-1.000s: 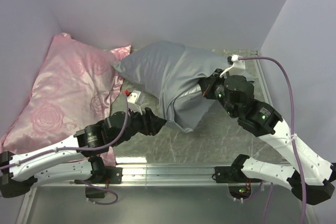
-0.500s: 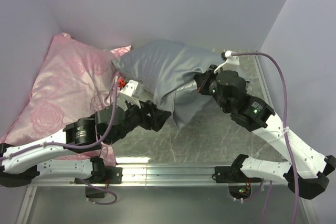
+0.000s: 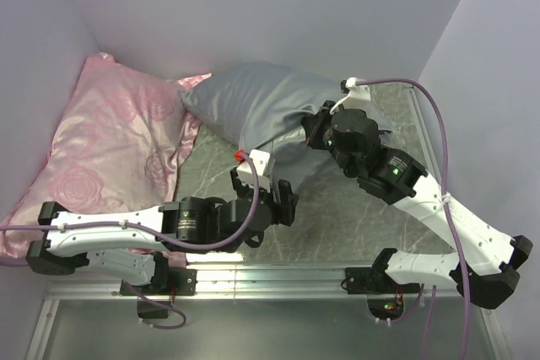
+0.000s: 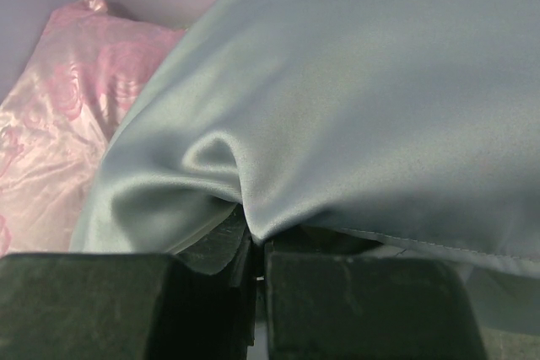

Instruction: Remove the pillowcase from the pillow

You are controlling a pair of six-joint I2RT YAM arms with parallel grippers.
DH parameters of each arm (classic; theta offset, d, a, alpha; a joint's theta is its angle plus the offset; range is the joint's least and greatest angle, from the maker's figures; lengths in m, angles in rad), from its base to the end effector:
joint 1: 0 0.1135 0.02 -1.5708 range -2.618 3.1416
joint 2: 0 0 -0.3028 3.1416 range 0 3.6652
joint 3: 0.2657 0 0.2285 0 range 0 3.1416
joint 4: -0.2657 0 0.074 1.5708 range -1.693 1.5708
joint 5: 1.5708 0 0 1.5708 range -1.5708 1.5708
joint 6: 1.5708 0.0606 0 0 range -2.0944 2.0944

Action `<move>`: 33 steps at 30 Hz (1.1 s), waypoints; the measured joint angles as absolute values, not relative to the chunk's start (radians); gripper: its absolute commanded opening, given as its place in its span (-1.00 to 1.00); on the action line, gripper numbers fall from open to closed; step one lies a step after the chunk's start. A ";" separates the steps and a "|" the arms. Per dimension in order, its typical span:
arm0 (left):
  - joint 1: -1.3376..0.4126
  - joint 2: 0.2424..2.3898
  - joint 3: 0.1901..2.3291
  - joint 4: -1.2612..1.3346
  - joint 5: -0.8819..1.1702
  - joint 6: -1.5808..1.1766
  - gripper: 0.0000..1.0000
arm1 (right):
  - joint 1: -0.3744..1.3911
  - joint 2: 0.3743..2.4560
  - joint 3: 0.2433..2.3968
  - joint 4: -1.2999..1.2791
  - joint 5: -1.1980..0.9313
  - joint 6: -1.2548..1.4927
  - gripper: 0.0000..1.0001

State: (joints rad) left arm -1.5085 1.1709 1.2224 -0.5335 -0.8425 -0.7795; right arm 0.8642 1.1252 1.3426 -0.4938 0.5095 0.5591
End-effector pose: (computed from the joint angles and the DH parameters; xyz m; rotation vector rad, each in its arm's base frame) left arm 0.0589 -0.2173 0.4107 0.1933 1.9346 -0.6861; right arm 0.1614 0.1435 0.4582 0.0771 1.8428 0.5364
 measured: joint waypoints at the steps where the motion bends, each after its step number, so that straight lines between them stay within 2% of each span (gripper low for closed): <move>1: -1.512 1.188 1.243 -0.561 -0.880 -0.809 0.69 | 0.865 1.125 1.343 -0.494 0.510 0.559 -1.00; 3: -1.511 1.202 1.251 -0.598 -0.936 -0.850 0.66 | 0.867 1.125 1.343 -0.494 0.512 0.559 -1.00; 4: -1.508 1.204 1.250 -0.617 -0.960 -0.866 0.49 | 0.868 1.125 1.343 -0.494 0.512 0.559 -1.00; 6: -1.493 1.205 1.243 -0.637 -0.993 -0.891 0.31 | 0.869 1.125 1.343 -0.494 0.512 0.559 -1.00; 7: -1.483 1.201 1.234 -0.635 -1.000 -0.895 0.01 | 0.872 1.125 1.343 -0.494 0.512 0.559 -1.00; 9: -1.457 1.191 1.206 -0.620 -1.006 -0.889 -0.19 | 0.876 1.125 1.343 -0.495 0.512 0.559 -1.00; 10: -1.444 1.184 1.187 -0.605 -1.007 -0.881 -0.44 | 0.879 1.125 1.346 -0.498 0.511 0.559 -1.00; 12: -1.423 1.173 1.149 -0.578 -1.000 -0.870 -0.69 | 0.881 1.125 1.356 -0.504 0.512 0.559 -1.00; 13: -1.420 1.169 1.133 -0.562 -0.993 -0.862 -0.93 | 0.881 1.125 1.363 -0.506 0.512 0.557 -1.00; 14: -1.419 1.166 1.122 -0.553 -0.987 -0.858 -0.99 | 0.881 1.125 1.370 -0.513 0.512 0.556 -1.00; 22: -1.391 1.056 0.928 -0.440 -0.914 -0.942 -0.99 | 0.889 1.173 1.478 -0.607 0.499 0.525 -1.00; 28: -1.271 0.922 0.789 -0.333 -0.840 -1.012 -0.99 | 0.900 1.180 1.522 -0.674 0.451 0.518 -1.00; 33: -1.167 0.906 0.750 -0.250 -0.770 -1.019 -0.99 | 0.901 1.159 1.522 -0.696 0.436 0.518 -1.00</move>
State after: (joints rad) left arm -1.1671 0.9058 0.7498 -0.2497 -0.7700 -1.0195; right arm 0.9009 1.1595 1.5219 -0.6964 0.4362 0.5182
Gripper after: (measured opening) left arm 0.022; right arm 0.031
